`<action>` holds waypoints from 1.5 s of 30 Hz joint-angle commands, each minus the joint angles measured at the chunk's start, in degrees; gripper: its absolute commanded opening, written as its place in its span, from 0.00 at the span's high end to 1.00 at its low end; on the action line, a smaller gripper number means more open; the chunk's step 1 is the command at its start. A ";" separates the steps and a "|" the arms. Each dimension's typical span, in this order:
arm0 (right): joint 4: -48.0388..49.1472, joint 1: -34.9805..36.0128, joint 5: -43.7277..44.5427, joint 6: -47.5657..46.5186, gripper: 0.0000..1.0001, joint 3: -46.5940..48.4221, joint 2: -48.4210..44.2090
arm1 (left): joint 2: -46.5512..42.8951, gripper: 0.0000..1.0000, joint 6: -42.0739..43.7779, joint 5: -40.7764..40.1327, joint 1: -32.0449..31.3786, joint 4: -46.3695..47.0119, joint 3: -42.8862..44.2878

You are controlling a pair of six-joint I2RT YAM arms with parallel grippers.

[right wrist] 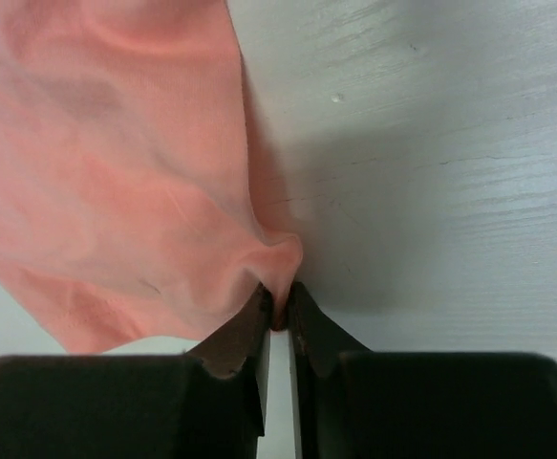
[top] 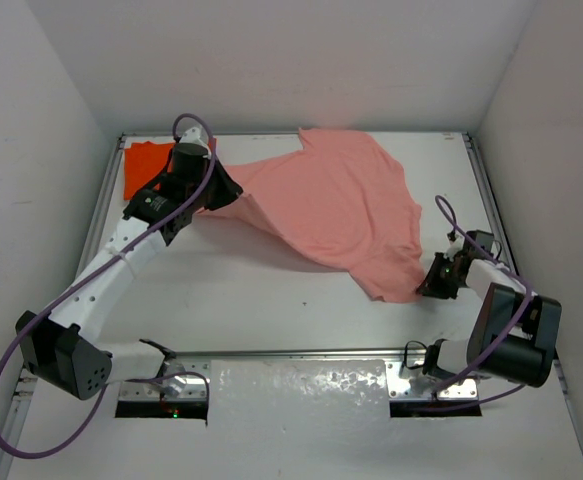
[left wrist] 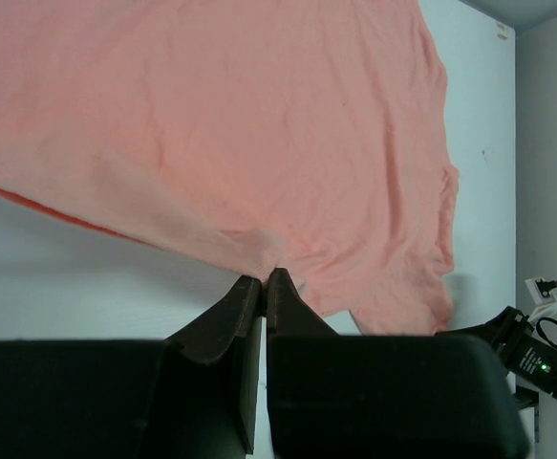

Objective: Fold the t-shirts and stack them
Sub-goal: Flatten out the tshirt

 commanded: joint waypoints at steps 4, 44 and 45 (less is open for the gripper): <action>0.65 0.25 0.12 1.26 1.00 1.25 1.02 | -1.28 1.00 -0.22 -0.91 -0.62 2.46 0.04; -49.02 1.13 27.99 22.45 1.00 53.52 -1.21 | 8.10 1.00 -1.11 -7.78 2.19 -17.75 16.68; -48.75 1.39 27.19 22.45 1.00 56.08 1.95 | 10.82 1.00 -0.57 -7.15 2.81 -17.23 19.52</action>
